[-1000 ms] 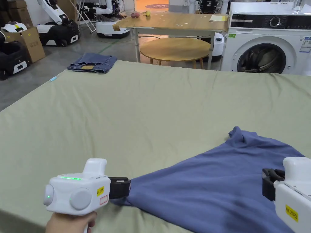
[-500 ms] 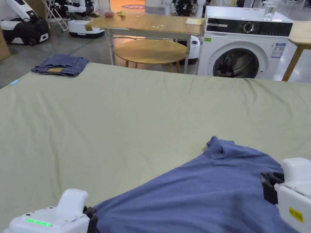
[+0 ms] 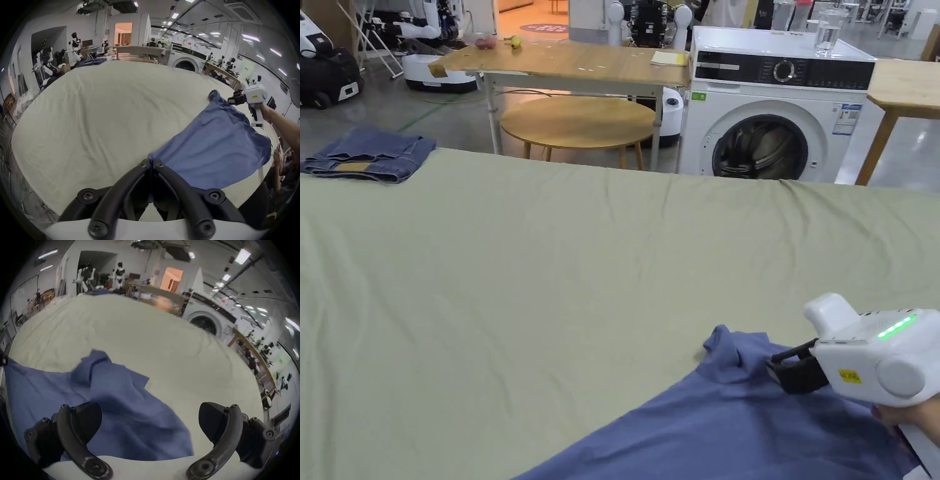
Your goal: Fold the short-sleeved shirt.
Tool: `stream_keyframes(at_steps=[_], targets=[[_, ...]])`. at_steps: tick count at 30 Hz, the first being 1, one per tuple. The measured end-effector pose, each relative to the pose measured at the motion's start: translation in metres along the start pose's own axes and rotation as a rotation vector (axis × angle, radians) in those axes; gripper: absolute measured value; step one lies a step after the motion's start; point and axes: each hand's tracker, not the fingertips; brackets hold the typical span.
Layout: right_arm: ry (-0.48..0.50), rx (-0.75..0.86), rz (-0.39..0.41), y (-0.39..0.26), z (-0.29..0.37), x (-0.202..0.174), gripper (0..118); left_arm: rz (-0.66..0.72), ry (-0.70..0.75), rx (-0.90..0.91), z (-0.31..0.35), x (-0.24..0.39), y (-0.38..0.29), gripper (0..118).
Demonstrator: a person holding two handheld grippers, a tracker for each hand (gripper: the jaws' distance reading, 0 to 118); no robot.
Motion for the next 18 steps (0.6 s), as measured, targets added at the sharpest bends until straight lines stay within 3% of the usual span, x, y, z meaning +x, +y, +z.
stream_keyframes(at_steps=[3, 5, 6, 7, 8, 9, 13, 18], targets=[[0.054, -0.064, 0.061, -0.013, -0.017, -0.010, 116, -0.007, 0.017, -0.019, -0.010, -0.003, 0.001, 0], [0.118, -0.094, -0.026, -0.014, -0.027, -0.009, 105, -0.014, 0.027, -0.026, -0.015, -0.003, 0.002, 0], [0.158, -0.071, -0.096, -0.013, -0.022, -0.004, 82, -0.018, 0.031, -0.029, -0.017, -0.002, 0.003, 0], [0.193, -0.032, -0.151, -0.016, -0.013, 0.000, 51, -0.016, 0.031, -0.029, -0.018, -0.001, 0.003, 0], [0.222, -0.008, -0.167, -0.017, -0.004, 0.003, 11, -0.015, 0.030, -0.029, -0.019, -0.001, 0.003, 0], [0.229, 0.005, -0.183, -0.016, 0.007, 0.001, 2, -0.014, 0.029, -0.031, -0.021, 0.000, 0.004, 0], [0.222, -0.003, -0.212, -0.023, 0.038, -0.018, 2, 0.004, 0.027, -0.022, -0.027, 0.002, 0.004, 0], [0.163, 0.129, -0.291, -0.031, 0.113, -0.032, 2, 0.042, 0.055, 0.029, -0.021, 0.004, 0.004, 0]])
